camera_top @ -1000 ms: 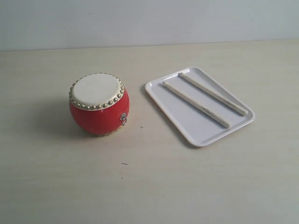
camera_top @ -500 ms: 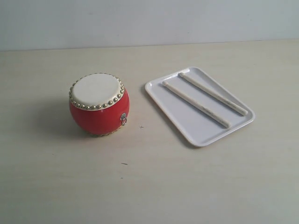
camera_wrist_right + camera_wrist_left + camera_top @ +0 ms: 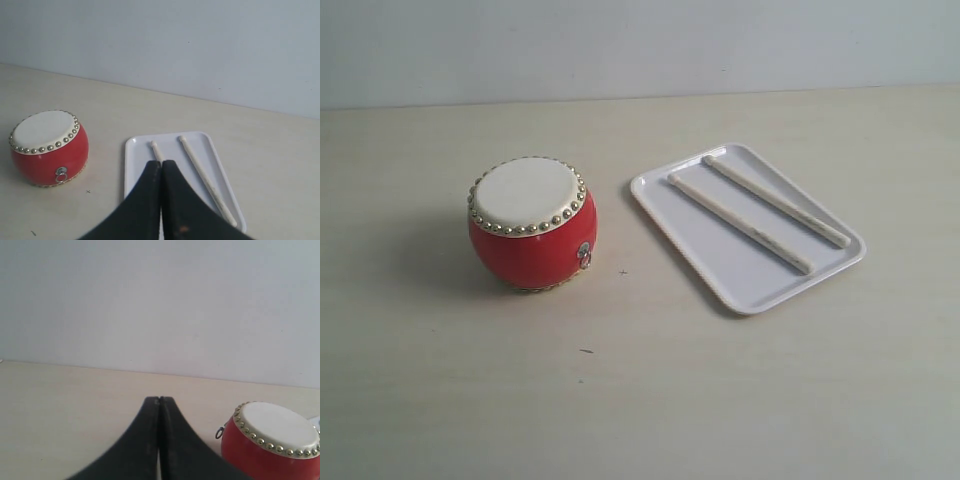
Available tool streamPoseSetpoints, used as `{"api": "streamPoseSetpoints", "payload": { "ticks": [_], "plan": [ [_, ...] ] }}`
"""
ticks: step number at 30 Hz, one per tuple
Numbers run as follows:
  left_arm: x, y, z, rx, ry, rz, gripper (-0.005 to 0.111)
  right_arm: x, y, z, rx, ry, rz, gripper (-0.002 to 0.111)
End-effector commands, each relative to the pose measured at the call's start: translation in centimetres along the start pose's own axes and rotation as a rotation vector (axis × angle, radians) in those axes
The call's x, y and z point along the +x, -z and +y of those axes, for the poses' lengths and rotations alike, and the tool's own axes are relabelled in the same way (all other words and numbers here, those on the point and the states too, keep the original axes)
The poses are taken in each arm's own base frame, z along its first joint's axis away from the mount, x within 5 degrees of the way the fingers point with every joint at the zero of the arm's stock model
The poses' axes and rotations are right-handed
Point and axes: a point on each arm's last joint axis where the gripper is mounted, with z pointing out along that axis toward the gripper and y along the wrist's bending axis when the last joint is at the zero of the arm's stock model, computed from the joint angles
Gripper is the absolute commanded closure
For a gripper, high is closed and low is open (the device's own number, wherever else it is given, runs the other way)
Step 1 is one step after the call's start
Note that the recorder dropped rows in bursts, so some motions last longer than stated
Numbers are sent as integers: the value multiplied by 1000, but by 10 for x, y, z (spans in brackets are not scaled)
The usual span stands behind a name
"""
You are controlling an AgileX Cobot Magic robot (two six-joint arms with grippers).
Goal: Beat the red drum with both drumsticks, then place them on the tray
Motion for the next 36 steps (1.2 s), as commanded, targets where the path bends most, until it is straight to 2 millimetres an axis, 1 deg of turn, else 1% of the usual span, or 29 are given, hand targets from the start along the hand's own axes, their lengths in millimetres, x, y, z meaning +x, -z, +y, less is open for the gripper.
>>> {"api": "streamPoseSetpoints", "payload": {
  "ticks": [1,30,36],
  "plan": [
    [-1,0,0,-2,29,-15,107,0,0,0,2,-7,-15,108],
    [0,0,0,-3,29,-9,107,0,-1,-1,3,-15,-10,108],
    [0,0,0,-3,29,-9,107,-1,0,-15,127,-64,-16,108]
  ]
}}
